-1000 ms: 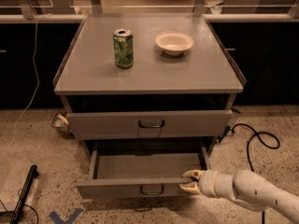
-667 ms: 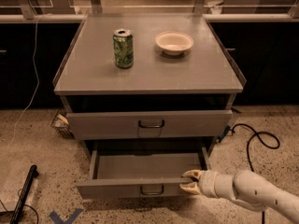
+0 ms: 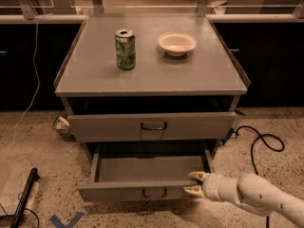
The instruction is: Open middle drawer
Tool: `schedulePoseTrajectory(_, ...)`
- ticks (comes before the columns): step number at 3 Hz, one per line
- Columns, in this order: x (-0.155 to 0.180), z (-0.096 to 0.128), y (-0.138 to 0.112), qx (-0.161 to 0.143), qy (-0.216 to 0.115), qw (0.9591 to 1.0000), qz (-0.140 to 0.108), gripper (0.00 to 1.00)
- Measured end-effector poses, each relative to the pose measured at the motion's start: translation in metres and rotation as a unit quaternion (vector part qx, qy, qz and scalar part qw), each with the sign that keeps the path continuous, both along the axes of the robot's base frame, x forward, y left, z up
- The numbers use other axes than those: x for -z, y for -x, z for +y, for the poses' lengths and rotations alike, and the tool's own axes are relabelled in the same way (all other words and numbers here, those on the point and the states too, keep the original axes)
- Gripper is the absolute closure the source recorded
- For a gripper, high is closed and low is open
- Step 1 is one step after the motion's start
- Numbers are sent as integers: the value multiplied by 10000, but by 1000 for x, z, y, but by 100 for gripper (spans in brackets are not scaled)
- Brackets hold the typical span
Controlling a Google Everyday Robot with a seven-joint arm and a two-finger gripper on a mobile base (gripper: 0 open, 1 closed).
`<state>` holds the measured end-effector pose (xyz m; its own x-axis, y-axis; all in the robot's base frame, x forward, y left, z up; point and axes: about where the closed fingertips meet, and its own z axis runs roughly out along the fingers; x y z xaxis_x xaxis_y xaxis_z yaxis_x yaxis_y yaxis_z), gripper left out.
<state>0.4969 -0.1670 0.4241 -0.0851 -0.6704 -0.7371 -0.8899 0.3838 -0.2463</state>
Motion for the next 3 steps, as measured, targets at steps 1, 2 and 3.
schedulePoseTrajectory(1,0,-2,4,10,-2,10000,3,100)
schedulePoseTrajectory(2,-2,-15,29,80,-13,10000,18,100)
schedulePoseTrajectory(3,-4,-14,30,71,-11,10000,11,100)
